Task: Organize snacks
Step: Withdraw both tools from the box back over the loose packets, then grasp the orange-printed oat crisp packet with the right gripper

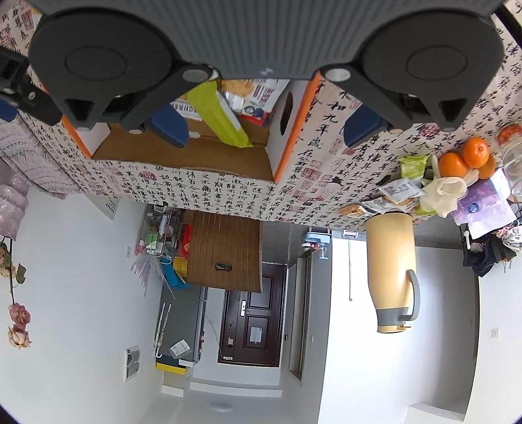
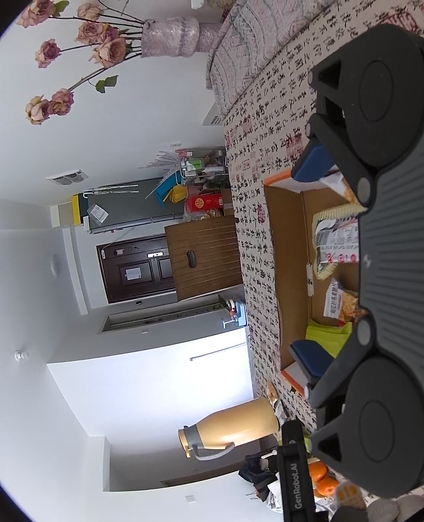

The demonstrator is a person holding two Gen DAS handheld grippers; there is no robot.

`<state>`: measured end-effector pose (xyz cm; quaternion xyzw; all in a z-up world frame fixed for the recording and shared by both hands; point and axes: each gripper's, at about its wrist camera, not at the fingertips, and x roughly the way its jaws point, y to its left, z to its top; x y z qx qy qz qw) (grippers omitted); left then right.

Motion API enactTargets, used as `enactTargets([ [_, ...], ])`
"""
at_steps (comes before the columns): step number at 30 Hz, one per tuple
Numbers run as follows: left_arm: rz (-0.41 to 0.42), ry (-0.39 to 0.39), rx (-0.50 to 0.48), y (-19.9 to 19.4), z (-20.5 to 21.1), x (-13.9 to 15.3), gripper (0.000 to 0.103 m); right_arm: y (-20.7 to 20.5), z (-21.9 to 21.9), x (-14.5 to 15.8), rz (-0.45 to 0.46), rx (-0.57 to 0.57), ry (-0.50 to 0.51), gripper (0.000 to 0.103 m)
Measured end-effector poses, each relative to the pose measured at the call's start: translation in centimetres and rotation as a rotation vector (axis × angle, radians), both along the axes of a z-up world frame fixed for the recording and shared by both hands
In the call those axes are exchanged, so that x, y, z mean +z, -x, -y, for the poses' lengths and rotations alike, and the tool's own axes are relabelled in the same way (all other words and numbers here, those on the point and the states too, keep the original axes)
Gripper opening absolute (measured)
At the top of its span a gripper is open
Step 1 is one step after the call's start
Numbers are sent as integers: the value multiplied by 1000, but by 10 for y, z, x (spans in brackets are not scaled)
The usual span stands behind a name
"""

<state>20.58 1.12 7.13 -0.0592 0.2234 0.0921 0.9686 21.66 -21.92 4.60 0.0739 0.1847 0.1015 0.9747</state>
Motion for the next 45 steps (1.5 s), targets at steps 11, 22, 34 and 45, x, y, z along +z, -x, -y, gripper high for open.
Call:
enactTargets([
  [11, -44, -21, 14, 32, -8, -20, 103, 30, 24, -11, -35, -29, 42, 103],
  [22, -97, -6, -1, 61, -21, -47, 103, 48, 52, -36, -103, -79, 88, 103],
  [34, -171, 3, 1, 80, -25, -76, 103, 67, 73, -64, -198, -108, 141, 103],
  [45, -181, -9, -9, 81, -16, -76, 103, 45, 76, -81, -290, -121, 195, 103],
])
